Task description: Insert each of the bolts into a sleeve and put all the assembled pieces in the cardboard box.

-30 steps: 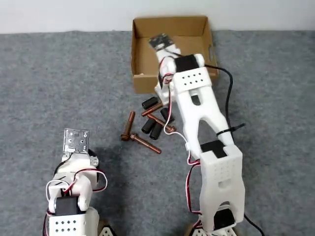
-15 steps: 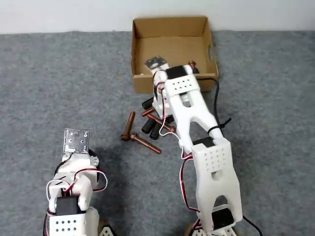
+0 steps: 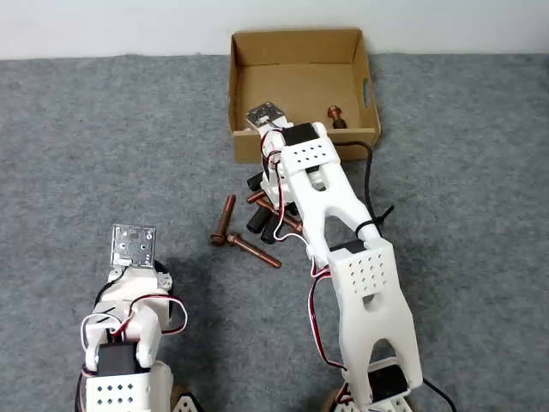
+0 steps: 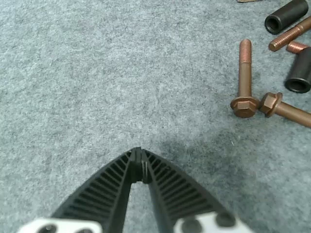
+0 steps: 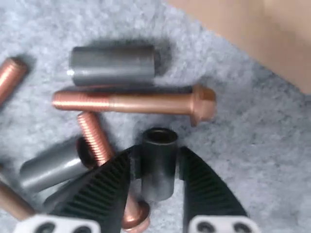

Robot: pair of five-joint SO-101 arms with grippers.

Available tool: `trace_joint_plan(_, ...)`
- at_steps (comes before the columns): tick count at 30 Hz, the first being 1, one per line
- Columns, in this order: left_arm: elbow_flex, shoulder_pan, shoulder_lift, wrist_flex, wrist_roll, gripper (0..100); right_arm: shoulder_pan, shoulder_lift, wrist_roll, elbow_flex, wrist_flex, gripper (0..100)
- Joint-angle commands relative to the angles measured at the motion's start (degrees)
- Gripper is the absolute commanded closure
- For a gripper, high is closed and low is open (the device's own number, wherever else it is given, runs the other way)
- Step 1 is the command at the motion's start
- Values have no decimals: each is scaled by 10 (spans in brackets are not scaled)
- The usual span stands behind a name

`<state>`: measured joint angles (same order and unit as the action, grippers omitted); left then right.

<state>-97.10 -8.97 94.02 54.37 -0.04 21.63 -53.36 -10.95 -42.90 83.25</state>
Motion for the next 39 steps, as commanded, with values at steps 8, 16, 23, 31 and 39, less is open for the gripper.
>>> trace_joint_plan(8,2,-4,4,2,-4,994,0,55,1,-31,98,990)
trace_joint_plan(16,2,-2,2,1,-4,994,-3,160,65,-26,198,990)
trace_joint_plan(23,2,-1,0,-4,-24,992,-1,314,149,94,197,990)
trace_joint_plan(31,2,0,0,-4,-41,992,1,573,227,383,196,990)
trace_joint_plan(39,2,25,0,8,-40,992,-30,824,304,609,170,990)
